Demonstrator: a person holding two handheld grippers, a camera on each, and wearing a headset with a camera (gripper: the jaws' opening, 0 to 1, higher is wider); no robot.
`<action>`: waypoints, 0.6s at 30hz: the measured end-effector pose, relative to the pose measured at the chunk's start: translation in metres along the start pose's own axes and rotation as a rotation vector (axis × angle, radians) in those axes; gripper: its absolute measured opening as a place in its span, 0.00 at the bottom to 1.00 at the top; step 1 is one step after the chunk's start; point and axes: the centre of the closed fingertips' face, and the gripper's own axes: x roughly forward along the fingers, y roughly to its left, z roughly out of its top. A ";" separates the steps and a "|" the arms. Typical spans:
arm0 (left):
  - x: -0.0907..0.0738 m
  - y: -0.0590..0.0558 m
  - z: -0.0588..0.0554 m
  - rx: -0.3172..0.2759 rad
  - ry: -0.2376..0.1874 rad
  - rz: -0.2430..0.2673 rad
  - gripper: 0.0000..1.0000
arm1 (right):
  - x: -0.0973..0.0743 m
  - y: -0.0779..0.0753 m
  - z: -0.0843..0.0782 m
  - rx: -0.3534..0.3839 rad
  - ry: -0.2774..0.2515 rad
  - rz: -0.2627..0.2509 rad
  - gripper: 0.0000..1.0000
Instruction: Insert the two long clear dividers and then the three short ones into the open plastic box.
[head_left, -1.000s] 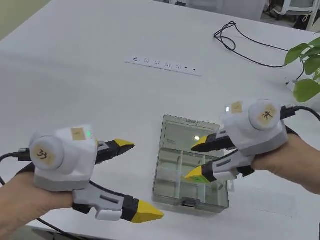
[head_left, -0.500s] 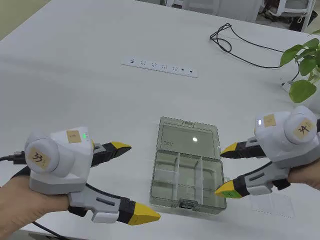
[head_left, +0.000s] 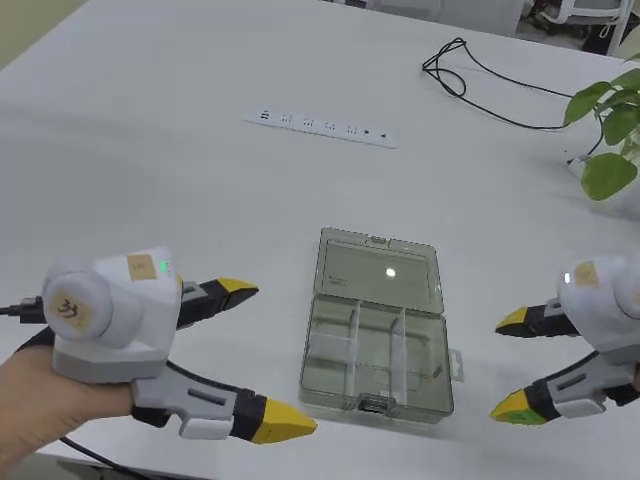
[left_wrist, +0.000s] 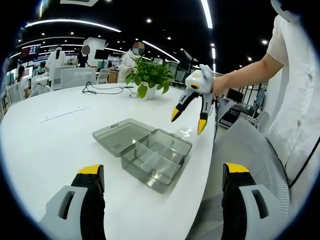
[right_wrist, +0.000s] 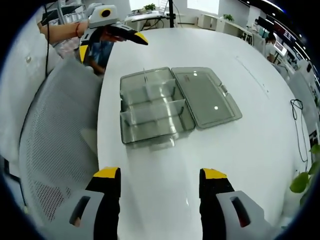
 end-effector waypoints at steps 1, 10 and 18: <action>0.000 0.000 0.000 -0.001 0.000 -0.001 1.00 | 0.001 -0.001 -0.007 -0.009 0.017 0.001 0.65; 0.000 0.001 0.000 -0.004 0.003 0.000 1.00 | 0.015 -0.008 -0.050 -0.116 0.143 0.017 0.59; 0.000 0.004 0.000 -0.009 0.002 0.005 1.00 | 0.024 -0.014 -0.068 -0.226 0.225 0.028 0.47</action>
